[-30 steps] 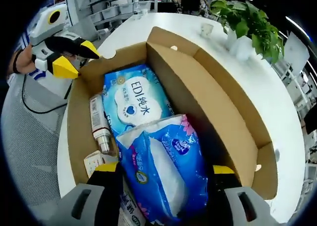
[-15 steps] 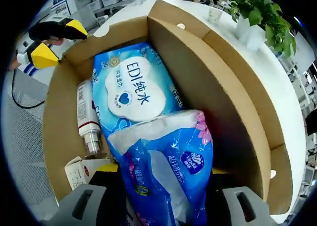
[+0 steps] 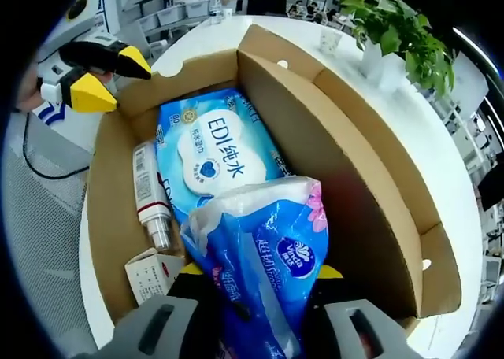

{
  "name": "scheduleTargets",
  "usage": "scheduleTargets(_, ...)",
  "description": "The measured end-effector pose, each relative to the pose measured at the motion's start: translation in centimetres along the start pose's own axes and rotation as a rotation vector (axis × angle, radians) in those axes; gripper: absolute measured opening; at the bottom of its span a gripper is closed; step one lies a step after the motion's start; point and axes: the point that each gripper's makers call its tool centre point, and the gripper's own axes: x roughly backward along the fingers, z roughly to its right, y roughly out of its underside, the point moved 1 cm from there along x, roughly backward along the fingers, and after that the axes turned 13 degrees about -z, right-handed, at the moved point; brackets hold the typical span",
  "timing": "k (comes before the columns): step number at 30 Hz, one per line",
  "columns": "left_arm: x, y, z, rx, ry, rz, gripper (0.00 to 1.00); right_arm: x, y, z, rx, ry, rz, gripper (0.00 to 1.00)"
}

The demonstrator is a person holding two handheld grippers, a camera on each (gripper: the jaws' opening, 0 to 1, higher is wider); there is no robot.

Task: Operate the shoe box by opening the lid, removing the specified soft item, and placing it in the target area until the item is outside and the box remains undamaged.

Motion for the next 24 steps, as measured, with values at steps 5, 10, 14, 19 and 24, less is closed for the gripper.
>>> scheduleTargets(5,0.1,0.0,0.2,-0.016,-0.002,0.001,0.28,1.1,-0.6,-0.2,0.0,0.008,0.025,0.32)
scheduleTargets(10,0.2,-0.1,0.1,-0.013,-0.002,0.004,0.28,1.9,-1.1,-0.1,0.002,0.026,0.045,0.33)
scheduleTargets(14,0.3,-0.2,0.2,-0.014,-0.001,0.009,0.29,3.0,-1.4,0.0,-0.013,0.039,0.069,0.33)
scheduleTargets(19,0.2,-0.2,0.6,-0.034,0.004,0.01,0.3,4.4,-1.5,0.1,-0.03,0.056,0.096,0.33)
scheduleTargets(24,0.2,-0.1,1.0,-0.052,0.01,0.009,0.3,5.6,-1.7,0.3,-0.052,0.069,0.123,0.33)
